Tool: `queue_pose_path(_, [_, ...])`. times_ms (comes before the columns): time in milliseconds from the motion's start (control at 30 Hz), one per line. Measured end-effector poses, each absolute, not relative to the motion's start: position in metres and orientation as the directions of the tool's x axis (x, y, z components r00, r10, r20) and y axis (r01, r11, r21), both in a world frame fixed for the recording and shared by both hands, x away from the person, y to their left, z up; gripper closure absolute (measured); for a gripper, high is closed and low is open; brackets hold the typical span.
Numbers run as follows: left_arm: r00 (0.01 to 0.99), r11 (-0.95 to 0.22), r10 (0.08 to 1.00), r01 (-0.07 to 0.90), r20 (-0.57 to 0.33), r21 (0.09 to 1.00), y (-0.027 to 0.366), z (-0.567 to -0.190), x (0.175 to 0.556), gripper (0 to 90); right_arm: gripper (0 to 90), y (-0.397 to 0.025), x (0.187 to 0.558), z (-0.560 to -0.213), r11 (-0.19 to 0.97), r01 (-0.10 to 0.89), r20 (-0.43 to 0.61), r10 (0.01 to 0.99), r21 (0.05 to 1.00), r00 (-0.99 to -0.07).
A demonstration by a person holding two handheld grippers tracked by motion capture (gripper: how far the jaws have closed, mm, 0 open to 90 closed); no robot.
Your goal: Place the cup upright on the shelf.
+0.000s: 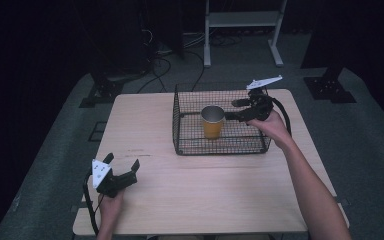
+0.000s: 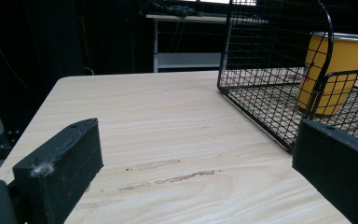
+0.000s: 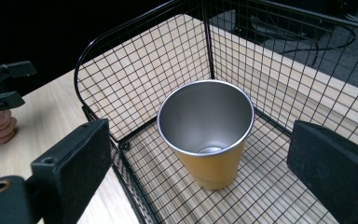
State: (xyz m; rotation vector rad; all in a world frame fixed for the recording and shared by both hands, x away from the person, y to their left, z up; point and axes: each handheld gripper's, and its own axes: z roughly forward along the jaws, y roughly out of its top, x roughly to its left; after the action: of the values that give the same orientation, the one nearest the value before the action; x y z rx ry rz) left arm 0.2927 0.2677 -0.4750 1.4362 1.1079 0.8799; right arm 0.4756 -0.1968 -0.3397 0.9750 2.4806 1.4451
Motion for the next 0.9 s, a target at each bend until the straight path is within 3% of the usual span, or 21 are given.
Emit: queue_pose_path(900, [0.298, 0.002, 0.953, 0.159, -0.050, 0.987, 0.268, -0.475, 0.292, 0.8, 7.4, -0.217, 0.437, -0.345, 0.340, 0.469, 0.224, 0.561, 0.815, -0.797])
